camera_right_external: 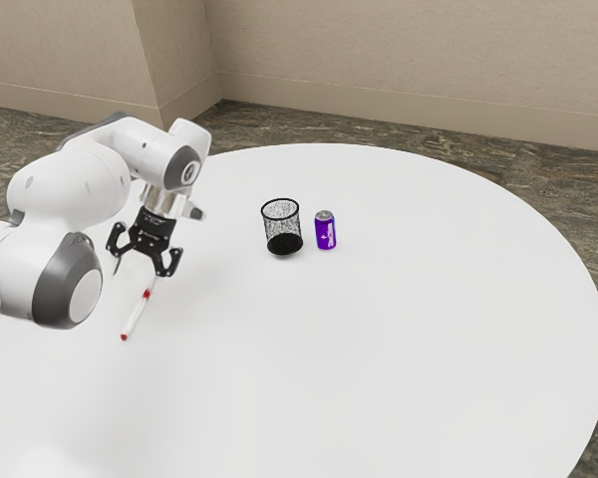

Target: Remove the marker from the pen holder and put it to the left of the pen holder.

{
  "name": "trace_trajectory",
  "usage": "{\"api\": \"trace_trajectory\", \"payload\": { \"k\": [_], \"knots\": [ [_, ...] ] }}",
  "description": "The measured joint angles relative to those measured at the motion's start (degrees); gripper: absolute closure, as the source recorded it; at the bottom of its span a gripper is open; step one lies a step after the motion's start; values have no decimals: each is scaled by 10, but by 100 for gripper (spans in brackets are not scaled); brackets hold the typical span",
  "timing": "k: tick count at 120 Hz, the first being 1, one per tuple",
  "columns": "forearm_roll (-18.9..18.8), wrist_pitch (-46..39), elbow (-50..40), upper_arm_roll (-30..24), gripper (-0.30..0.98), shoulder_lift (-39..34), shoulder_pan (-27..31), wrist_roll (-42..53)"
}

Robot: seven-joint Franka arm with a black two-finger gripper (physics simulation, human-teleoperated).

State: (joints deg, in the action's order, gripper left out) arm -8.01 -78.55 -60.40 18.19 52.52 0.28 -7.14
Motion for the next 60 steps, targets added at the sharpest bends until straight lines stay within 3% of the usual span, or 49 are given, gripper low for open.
{"api": "trace_trajectory", "payload": {
  "k": [20, 28, 41, 60],
  "knots": [
    [8, -10, -1, -4, 6, -15, 3, 8],
    [46, -21, 13, -5, 5, -58, 35, 18],
    [154, -50, 46, -23, 4, -130, 87, 55],
    [181, -82, 51, -33, 2, -166, 72, 124]
  ]
}}
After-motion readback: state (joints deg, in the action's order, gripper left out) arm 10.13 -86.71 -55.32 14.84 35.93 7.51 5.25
